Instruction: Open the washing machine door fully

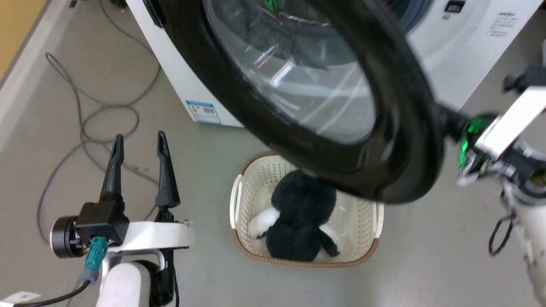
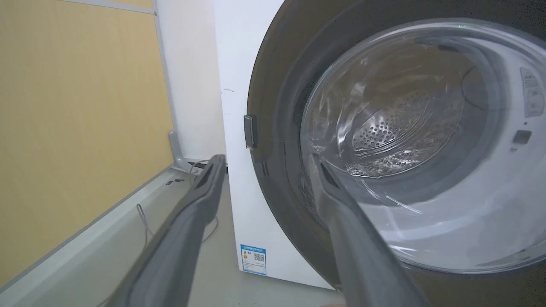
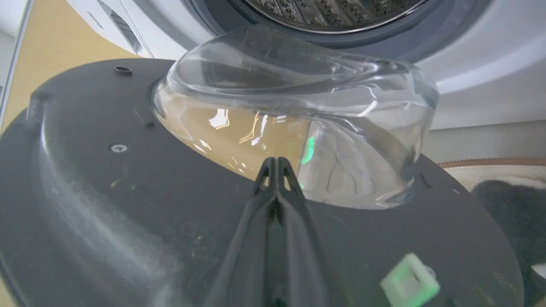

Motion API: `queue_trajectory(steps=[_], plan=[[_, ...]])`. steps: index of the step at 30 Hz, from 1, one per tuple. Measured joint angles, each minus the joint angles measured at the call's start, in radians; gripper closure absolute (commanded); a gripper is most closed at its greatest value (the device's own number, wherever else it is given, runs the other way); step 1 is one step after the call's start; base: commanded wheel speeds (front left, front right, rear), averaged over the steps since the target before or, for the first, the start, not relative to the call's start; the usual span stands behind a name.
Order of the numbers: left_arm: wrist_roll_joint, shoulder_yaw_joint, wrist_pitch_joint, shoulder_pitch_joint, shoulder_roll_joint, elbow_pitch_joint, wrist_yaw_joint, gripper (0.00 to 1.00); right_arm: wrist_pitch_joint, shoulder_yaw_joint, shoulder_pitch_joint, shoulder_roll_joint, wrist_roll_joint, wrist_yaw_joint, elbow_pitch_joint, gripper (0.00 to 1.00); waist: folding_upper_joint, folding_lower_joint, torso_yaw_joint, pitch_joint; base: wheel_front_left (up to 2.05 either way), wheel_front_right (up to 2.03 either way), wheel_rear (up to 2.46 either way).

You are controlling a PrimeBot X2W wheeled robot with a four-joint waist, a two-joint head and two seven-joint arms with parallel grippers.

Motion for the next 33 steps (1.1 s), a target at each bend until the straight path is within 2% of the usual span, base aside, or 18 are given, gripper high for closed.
queue_trajectory(steps=[17,28,33], plan=[[0.009,-0.004,-0.001,0.088,0.000,0.034,-0.018,0.00,0.034,0.098,0.322,0.113,0.023,0.000,-0.264,1.00,0.0000,-0.0001,-0.018,-0.139,0.00,0.00,0.00],[0.043,-0.008,-0.001,0.144,0.000,0.076,-0.012,0.00,0.045,0.190,0.468,0.207,0.000,0.000,-0.323,1.00,0.0000,-0.0001,-0.030,-0.207,0.00,0.00,0.00],[0.063,0.001,-0.001,0.166,0.001,0.086,-0.019,0.00,-0.004,0.197,0.515,0.226,-0.038,0.000,-0.328,1.00,0.0000,-0.0001,-0.041,-0.227,0.00,0.00,0.00]])
